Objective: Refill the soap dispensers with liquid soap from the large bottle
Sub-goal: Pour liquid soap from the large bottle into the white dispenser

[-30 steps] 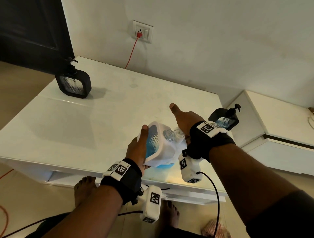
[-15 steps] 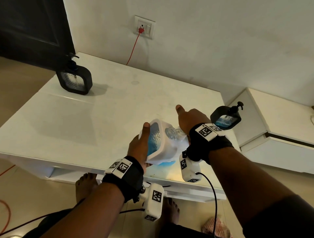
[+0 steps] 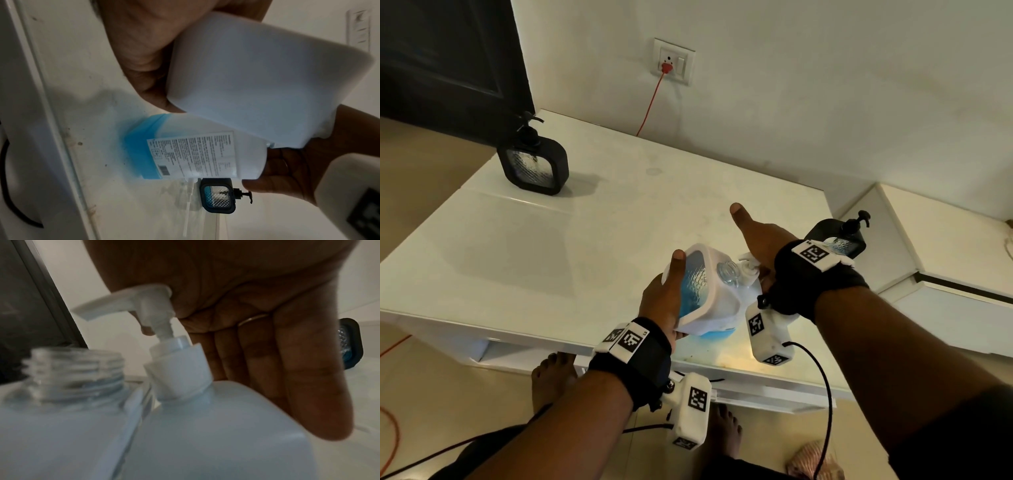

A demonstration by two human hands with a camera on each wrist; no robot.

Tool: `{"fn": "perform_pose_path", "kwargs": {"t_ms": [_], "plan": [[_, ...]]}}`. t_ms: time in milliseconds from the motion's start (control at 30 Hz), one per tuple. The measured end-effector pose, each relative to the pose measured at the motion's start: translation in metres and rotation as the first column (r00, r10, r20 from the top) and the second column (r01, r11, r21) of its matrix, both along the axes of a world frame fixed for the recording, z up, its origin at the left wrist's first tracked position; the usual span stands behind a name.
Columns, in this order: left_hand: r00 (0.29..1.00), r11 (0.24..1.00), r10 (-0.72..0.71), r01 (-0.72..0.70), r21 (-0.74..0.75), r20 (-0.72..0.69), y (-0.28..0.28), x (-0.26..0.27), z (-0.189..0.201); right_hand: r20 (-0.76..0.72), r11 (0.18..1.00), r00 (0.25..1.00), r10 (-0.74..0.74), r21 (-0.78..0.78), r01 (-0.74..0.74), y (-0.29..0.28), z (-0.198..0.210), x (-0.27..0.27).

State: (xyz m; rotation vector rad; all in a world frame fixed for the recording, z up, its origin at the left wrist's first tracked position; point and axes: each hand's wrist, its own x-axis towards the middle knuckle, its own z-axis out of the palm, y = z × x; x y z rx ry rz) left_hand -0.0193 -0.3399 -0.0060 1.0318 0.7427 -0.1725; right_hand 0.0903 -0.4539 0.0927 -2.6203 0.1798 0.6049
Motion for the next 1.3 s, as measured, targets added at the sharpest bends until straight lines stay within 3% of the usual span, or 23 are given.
{"fn": "perform_pose_path", "kwargs": {"t_ms": [200, 567, 1067, 1300], "plan": [[1.000, 1.000, -0.007, 0.007, 0.008, 0.005, 0.000, -0.001, -0.002, 0.078, 0.995, 0.997, 0.000, -0.097, 0.008, 0.001, -0.008, 0.000], [0.999, 0.999, 0.025, -0.024, -0.030, 0.032, -0.001, -0.002, 0.000, 0.158, 0.990, 0.987, -0.022, -0.135, 0.043, -0.005, -0.013, -0.006], [1.000, 1.000, 0.012, -0.012, -0.026, 0.006, -0.001, 0.001, -0.001, -0.026, 0.999, 1.000, 0.014, -0.050, -0.015, 0.001, -0.002, -0.003], [1.000, 1.000, 0.000, 0.001, -0.026, 0.009, -0.001, -0.002, 0.000, 0.024, 0.996, 1.000, 0.001, -0.088, 0.001, 0.001, -0.010, -0.002]]}}
